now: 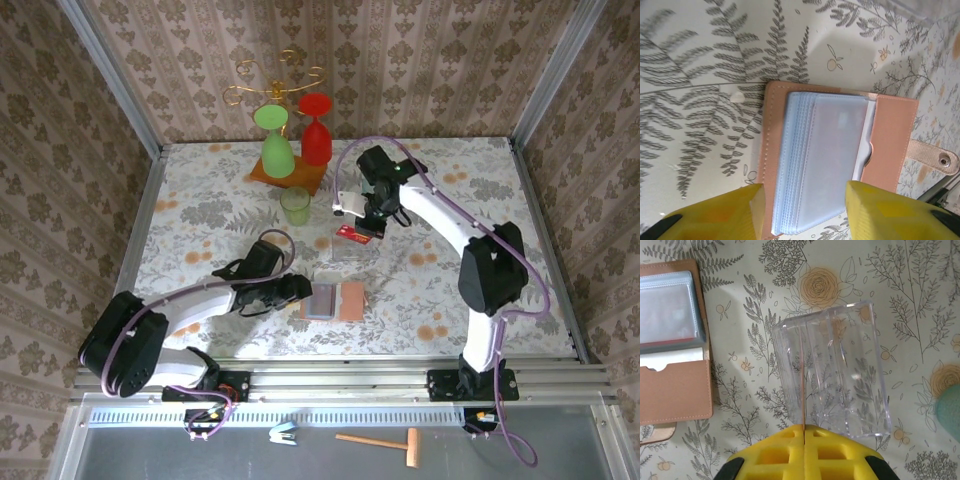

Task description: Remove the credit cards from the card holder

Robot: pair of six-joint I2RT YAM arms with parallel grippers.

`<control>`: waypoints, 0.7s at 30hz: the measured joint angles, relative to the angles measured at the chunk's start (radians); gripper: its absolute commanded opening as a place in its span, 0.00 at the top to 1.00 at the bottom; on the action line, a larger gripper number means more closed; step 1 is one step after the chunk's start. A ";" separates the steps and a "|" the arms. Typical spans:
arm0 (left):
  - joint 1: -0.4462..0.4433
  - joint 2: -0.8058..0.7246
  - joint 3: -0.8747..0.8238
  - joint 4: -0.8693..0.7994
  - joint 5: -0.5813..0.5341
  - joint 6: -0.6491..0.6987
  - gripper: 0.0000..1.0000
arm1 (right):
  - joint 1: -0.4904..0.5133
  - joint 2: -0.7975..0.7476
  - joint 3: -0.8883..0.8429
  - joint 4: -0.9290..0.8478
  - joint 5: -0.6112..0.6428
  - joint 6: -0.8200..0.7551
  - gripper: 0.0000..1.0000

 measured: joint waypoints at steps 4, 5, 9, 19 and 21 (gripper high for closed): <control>0.023 -0.033 -0.012 -0.031 -0.010 0.000 0.53 | 0.000 0.060 0.053 -0.026 0.003 -0.029 1.00; 0.029 -0.042 -0.016 -0.035 -0.011 0.000 0.53 | 0.000 0.072 0.061 -0.029 0.006 -0.033 1.00; 0.051 -0.073 -0.026 -0.051 -0.013 0.000 0.53 | 0.000 0.112 0.087 -0.054 0.020 -0.048 1.00; 0.090 -0.132 -0.058 -0.087 -0.014 0.001 0.53 | 0.000 0.174 0.119 -0.151 0.027 -0.062 1.00; 0.096 -0.138 -0.058 -0.087 -0.014 0.001 0.53 | 0.000 0.179 0.123 -0.162 0.024 -0.062 1.00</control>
